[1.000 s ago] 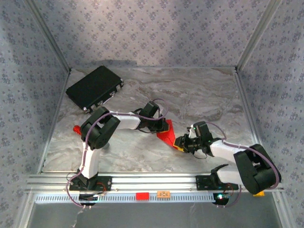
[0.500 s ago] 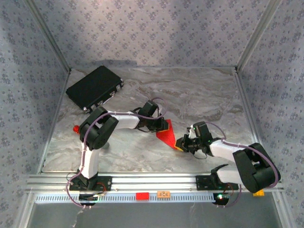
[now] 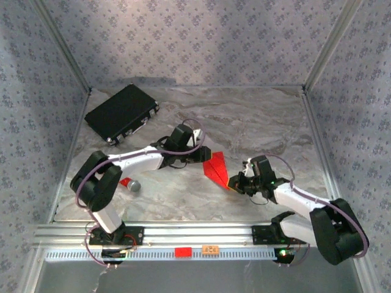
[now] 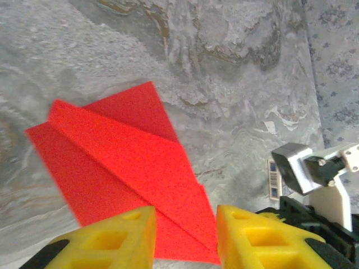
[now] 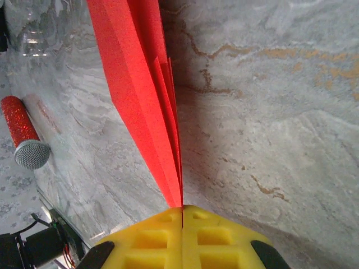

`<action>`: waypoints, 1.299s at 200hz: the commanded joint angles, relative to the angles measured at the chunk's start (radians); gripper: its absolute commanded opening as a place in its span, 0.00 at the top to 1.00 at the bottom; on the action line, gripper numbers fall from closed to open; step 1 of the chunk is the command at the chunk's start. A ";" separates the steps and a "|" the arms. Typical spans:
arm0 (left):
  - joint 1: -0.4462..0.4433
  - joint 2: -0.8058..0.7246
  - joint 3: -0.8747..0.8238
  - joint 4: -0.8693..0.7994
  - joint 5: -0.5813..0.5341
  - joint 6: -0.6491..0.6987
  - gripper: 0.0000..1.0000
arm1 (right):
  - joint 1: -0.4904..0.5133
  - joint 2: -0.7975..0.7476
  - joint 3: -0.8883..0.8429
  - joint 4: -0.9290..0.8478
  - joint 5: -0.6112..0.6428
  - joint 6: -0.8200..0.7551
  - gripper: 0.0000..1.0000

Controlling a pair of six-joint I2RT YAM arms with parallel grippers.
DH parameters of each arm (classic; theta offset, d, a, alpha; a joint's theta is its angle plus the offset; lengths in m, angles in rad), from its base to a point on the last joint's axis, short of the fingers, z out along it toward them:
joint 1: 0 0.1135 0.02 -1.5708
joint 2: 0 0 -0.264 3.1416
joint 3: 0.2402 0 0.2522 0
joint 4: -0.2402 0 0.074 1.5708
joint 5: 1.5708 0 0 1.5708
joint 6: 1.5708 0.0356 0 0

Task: Fold a paper plane with a square sheet of paper (pick it up from the middle)
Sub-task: Fourth fold the wing at the center of the table, then turn over the paper at the center of the table.

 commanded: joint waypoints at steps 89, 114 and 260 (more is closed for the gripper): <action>0.009 -0.245 -0.176 -0.041 -0.201 0.043 0.65 | 0.103 -0.124 0.113 -0.195 0.209 -0.048 0.93; 0.019 -0.319 -0.199 -0.073 -0.257 0.069 0.64 | 0.147 -0.153 0.145 -0.237 0.286 -0.070 0.93; 0.120 -0.623 -0.293 -0.255 -0.418 0.117 0.46 | 0.324 -0.156 0.408 -0.570 0.715 -0.125 0.94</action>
